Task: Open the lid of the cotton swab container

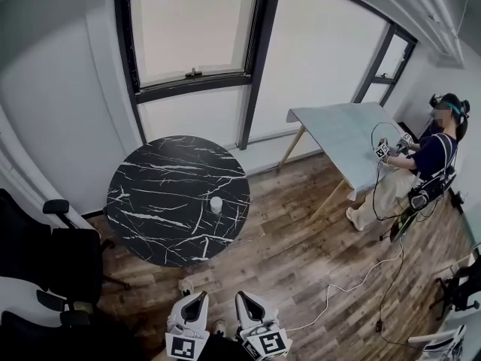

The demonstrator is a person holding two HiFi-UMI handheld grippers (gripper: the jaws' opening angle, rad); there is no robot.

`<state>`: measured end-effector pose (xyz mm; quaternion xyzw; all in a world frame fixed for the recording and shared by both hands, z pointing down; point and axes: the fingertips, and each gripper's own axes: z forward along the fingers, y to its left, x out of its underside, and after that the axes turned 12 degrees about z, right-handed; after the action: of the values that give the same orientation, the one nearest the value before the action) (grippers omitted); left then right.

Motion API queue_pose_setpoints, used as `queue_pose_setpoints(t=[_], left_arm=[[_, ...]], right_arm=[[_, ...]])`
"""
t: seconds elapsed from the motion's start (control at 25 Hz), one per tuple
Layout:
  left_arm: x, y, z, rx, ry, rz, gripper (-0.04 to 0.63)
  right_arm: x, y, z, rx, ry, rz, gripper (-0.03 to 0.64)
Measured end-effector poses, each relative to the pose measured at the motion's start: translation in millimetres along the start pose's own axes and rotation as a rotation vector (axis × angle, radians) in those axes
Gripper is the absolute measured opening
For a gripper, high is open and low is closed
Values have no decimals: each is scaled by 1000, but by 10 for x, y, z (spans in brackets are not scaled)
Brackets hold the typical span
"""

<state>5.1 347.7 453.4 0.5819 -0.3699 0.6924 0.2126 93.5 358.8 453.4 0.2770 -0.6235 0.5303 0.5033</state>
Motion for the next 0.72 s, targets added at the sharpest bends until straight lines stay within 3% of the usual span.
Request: queue_pose_setpoints(t=[0.08, 0.2, 0.36, 0.72], left_arm=[[-54, 86, 105, -2, -51, 26, 3], [104, 169, 204, 6, 7, -52, 3], [179, 380, 383, 32, 14, -15, 3], [328, 999, 799, 22, 27, -50, 3]], right_arm=[[-19, -37, 107, 5, 0, 2, -2], [-46, -75, 258, 24, 15, 10, -2], [-67, -161, 526, 51, -7, 10, -2], [-117, -209, 1192, 88, 1, -9, -2]])
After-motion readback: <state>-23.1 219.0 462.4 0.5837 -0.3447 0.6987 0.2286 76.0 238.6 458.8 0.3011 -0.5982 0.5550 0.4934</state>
